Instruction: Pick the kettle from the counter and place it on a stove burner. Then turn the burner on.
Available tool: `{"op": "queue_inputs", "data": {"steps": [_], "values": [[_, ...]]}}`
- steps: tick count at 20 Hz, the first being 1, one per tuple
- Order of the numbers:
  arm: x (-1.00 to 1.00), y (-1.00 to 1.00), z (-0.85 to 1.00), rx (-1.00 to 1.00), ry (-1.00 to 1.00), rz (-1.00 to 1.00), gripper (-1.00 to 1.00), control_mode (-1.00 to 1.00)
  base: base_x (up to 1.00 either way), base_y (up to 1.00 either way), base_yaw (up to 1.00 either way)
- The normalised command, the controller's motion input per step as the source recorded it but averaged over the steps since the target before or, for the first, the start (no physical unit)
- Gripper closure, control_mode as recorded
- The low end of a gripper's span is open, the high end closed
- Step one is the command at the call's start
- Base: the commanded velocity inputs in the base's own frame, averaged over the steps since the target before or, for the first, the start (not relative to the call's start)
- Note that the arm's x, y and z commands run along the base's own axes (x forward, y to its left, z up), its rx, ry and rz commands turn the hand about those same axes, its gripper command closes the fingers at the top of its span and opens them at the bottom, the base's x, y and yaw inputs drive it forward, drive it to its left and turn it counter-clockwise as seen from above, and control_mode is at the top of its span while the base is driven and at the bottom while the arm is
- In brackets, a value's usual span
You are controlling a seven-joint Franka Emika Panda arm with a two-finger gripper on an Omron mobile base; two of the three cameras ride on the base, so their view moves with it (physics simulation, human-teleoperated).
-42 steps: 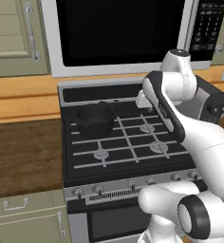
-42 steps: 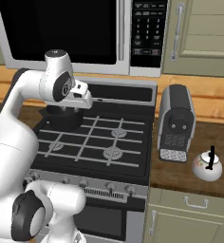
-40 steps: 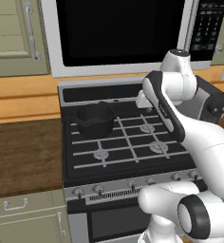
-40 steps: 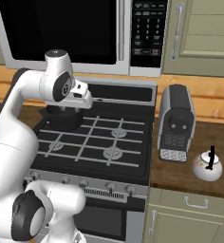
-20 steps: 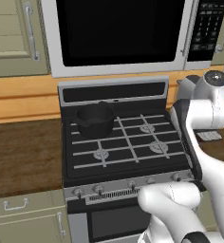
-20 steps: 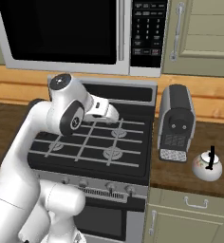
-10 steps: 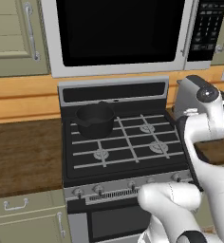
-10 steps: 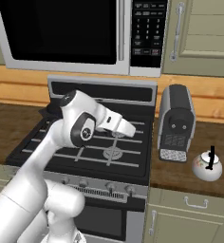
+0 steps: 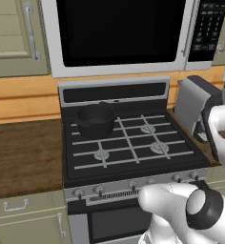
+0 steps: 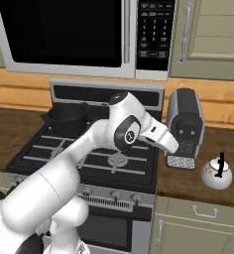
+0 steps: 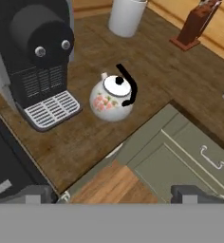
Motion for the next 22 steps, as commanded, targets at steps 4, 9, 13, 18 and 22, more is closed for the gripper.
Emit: {"op": "queue_inputs", "data": {"steps": [4,9,13,18,22], "values": [[0.00,-1.00,-0.36,0.09,0.15,-0.04,-1.00,-1.00,0.00,0.00,0.00],[0.09,-0.99,-0.47,0.03,0.01,0.01,-1.00,-1.00,0.00,0.00,0.00],[0.23,-0.90,-0.24,0.10,-0.01,0.05,-1.00,-1.00,0.00,0.00,0.00],[0.37,-0.55,-0.11,0.12,0.00,0.07,-1.00,-1.00,0.00,0.00,0.00],[0.40,-0.19,-0.39,0.00,0.00,0.14,-1.00,-1.00,0.00,0.00,0.00]]}}
